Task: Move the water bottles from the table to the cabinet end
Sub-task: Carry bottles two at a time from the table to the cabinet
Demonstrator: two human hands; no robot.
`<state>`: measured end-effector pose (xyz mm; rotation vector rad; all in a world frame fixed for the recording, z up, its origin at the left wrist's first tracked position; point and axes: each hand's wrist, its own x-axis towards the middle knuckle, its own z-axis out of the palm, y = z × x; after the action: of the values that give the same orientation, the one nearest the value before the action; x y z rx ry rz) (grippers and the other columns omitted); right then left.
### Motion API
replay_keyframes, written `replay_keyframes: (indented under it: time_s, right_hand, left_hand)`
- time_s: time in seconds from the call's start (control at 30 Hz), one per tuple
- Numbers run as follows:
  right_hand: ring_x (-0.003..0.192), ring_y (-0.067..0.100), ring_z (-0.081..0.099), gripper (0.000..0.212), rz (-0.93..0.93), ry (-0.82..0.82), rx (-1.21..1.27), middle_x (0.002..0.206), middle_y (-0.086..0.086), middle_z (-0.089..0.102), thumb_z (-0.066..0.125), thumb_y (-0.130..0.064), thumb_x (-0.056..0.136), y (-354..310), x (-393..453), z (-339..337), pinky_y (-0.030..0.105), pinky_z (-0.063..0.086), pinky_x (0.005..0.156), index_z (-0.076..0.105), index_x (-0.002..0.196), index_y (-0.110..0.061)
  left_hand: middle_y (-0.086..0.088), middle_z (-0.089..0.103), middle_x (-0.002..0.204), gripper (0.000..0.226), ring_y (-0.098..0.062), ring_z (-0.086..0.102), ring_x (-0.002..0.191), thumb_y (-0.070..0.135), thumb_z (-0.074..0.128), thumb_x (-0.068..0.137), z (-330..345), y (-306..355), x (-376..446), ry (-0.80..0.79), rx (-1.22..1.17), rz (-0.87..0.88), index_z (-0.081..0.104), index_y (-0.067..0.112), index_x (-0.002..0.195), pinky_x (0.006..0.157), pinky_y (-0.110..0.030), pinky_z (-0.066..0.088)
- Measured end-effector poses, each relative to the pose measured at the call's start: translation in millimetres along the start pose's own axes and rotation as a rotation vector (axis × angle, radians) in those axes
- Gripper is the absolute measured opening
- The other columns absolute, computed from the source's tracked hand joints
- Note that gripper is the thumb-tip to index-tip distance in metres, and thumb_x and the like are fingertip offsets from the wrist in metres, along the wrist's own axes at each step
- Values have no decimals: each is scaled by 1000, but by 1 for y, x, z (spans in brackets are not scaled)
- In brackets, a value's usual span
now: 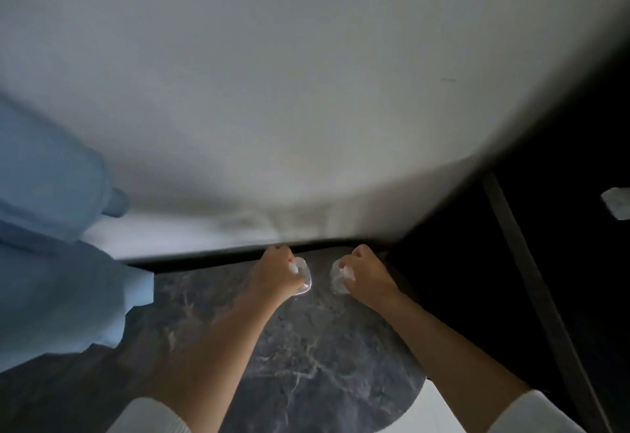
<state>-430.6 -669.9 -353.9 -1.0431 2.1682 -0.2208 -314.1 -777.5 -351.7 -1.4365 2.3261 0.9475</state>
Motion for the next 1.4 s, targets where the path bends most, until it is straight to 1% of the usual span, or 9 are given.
replay_keyframes:
  time_s: [0.07, 0.13, 0.2, 0.3, 0.57, 0.8, 1.03, 1.27, 1.4]
  right_hand:
    - [113, 24, 50, 32, -20, 14, 27, 125, 12, 46, 54, -6, 86, 7, 18, 2, 21, 40, 91, 60, 117, -5]
    - [116, 27, 51, 30, -42, 14, 45, 124, 17, 54, 54, -2, 84, 9, 35, 4, 23, 35, 95, 63, 113, 0]
    - [117, 26, 52, 30, -82, 28, 52, 121, 18, 59, 55, -2, 83, 7, 49, 6, 25, 32, 96, 64, 112, 0]
    - [118, 25, 53, 31, -101, 59, 58, 123, 14, 61, 55, -4, 84, 6, 66, 7, 27, 35, 99, 64, 114, -3]
    - [117, 25, 53, 33, -96, 82, 76, 123, 13, 60, 56, -4, 84, 11, 81, -2, 23, 37, 94, 65, 115, -8]
    - [117, 26, 53, 32, -83, 99, 87, 124, 15, 58, 57, 0, 83, 19, 85, -15, 25, 38, 96, 64, 114, -3]
    - [115, 27, 53, 32, -77, 87, 100, 125, 15, 57, 57, 2, 82, 26, 83, -16, 27, 40, 92, 61, 114, 0]
    - [117, 30, 54, 36, -127, 96, 79, 126, 18, 57, 52, 9, 81, 32, 83, -13, 31, 41, 94, 59, 116, 3]
    - [114, 32, 54, 36, -190, 37, 5, 123, 19, 57, 52, 7, 80, 32, 85, -17, 32, 40, 92, 59, 115, 3]
  left_hand:
    - [-9, 57, 103, 6, -27, 58, 104, 12, 56, 79, 14, 2, 17, 23, -10, -26, 58, 13, 84, 79, -28, 43]
    - [-7, 57, 107, 14, -25, 57, 106, 12, 59, 79, 25, 1, 32, 41, -25, -32, 60, 11, 93, 82, -28, 43]
    - [-5, 57, 105, 17, -24, 57, 106, 13, 60, 79, 31, 2, 45, 59, -38, -30, 60, 11, 97, 76, -24, 40]
    - [-9, 57, 112, 27, -24, 57, 104, 13, 60, 80, 33, 7, 59, 69, -33, -18, 61, 8, 107, 77, -24, 41]
    - [-10, 58, 113, 29, -23, 58, 104, 15, 64, 79, 25, 22, 73, 49, -58, 28, 61, 7, 107, 78, -22, 40]
    - [-10, 58, 116, 28, -23, 57, 106, 14, 64, 80, 24, 36, 81, 6, -40, 78, 61, 8, 107, 77, -21, 38]
    - [-10, 54, 118, 32, -24, 56, 107, 12, 65, 80, 30, 40, 83, -46, 3, 118, 58, 7, 111, 77, -21, 36]
    - [-7, 49, 124, 40, -22, 55, 110, 15, 68, 79, 31, 39, 85, -58, 67, 199, 56, 9, 117, 90, -26, 43]
    - [-8, 49, 125, 40, -23, 56, 110, 15, 67, 82, 30, 34, 83, -63, 112, 231, 56, 10, 120, 92, -26, 43]
